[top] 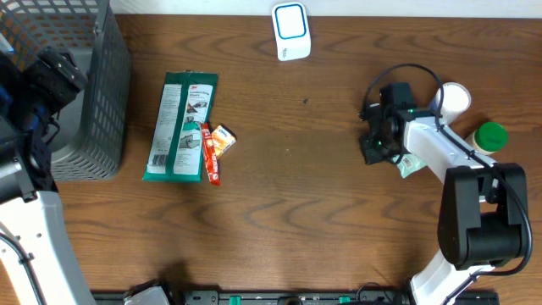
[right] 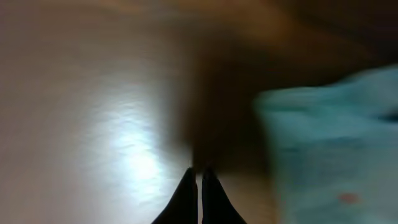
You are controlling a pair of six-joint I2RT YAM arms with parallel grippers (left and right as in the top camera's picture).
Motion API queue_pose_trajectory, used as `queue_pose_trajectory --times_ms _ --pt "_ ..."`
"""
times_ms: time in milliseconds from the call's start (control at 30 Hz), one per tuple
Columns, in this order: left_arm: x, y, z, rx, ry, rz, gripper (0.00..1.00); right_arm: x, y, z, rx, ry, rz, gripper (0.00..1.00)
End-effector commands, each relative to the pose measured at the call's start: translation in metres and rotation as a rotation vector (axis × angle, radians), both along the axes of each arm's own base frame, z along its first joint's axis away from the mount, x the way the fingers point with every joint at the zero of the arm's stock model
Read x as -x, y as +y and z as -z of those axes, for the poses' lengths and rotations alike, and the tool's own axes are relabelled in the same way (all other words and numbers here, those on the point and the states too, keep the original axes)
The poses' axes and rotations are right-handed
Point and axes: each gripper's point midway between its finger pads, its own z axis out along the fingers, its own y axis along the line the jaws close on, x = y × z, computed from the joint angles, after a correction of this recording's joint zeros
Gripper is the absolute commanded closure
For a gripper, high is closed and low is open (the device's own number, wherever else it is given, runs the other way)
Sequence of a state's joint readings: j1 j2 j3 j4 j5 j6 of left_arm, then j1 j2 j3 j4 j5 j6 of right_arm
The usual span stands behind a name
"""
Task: Scan the item barcode
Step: 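Carry the wipes packet right and set it down near the jars, then move the right gripper to the red Nescafe stick and grasp it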
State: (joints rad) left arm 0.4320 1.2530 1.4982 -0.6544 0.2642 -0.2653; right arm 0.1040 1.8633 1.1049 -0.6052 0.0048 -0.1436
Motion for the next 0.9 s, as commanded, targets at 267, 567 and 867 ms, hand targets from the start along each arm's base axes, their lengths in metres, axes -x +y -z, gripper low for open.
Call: queue_pose_trajectory --times_ms 267,567,867 --pt "0.001 -0.001 -0.002 0.001 -0.006 0.008 0.13 -0.033 -0.084 -0.015 0.216 -0.174 0.271 0.99" --pt "0.001 -0.001 -0.002 0.001 -0.006 0.008 0.13 -0.033 -0.123 -0.017 0.228 -0.186 0.328 0.99" --pt "0.001 -0.001 -0.002 0.001 -0.006 0.008 0.13 -0.055 -0.033 -0.048 -0.235 -0.249 0.159 0.88"
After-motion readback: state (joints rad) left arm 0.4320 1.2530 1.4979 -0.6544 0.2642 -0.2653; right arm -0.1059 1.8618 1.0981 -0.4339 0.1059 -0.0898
